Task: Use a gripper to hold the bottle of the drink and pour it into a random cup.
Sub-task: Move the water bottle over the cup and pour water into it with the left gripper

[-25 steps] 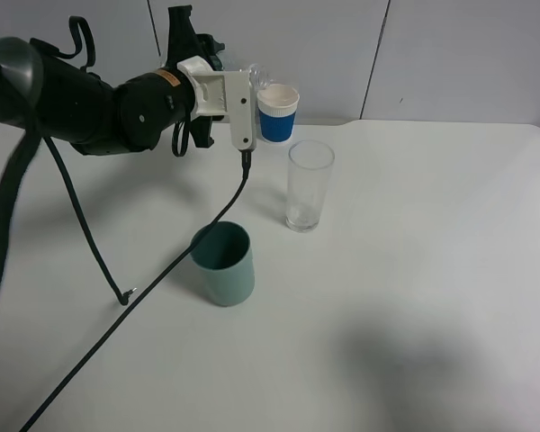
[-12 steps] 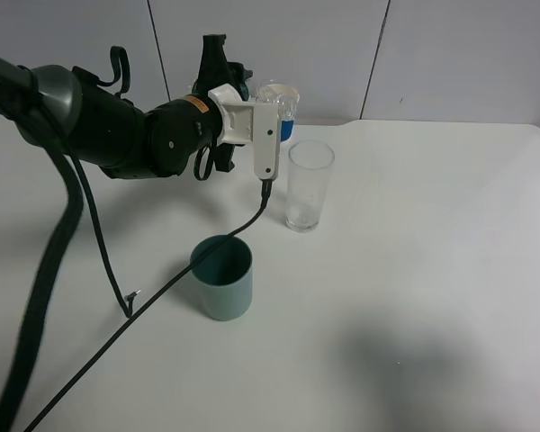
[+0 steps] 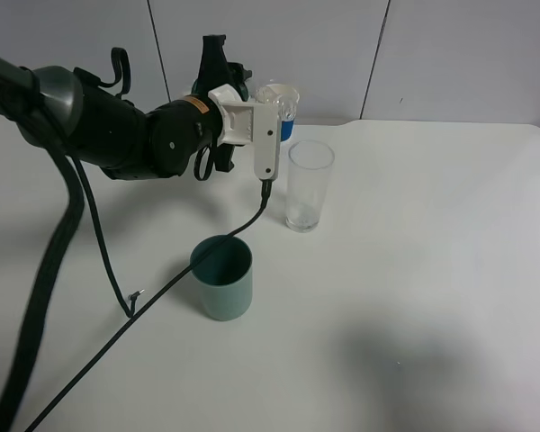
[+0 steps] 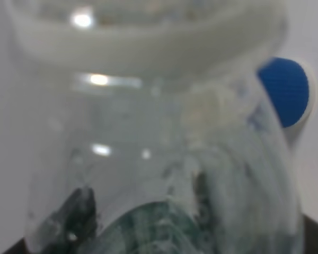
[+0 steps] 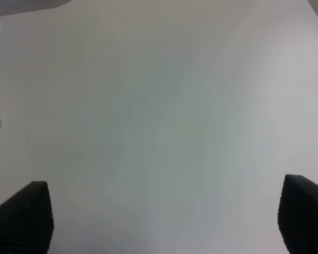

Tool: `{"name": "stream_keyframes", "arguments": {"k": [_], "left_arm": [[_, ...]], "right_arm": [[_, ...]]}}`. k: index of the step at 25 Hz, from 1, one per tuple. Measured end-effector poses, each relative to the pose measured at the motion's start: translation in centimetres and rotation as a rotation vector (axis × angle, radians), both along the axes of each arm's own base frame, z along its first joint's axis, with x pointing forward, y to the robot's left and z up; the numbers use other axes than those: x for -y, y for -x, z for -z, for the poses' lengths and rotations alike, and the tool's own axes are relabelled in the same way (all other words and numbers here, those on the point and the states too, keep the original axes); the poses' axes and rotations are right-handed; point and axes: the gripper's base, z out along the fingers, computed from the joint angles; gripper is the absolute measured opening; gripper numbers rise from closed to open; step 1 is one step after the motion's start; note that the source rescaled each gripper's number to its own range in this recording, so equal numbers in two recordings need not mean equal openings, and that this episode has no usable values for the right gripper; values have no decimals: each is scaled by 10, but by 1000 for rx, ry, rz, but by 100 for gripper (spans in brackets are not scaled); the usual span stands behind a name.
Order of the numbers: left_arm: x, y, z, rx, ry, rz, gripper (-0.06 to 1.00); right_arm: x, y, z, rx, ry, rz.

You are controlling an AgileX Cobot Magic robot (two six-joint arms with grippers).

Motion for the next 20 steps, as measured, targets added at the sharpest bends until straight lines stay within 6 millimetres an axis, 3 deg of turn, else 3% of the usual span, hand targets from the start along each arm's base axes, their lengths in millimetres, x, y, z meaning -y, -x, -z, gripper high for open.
{"name": "stream_keyframes", "arguments": {"k": [20], "left_arm": [[8,5,-1,30,-56,30,3]], "right_arm": [[0,0,0,0,0,0]]}}
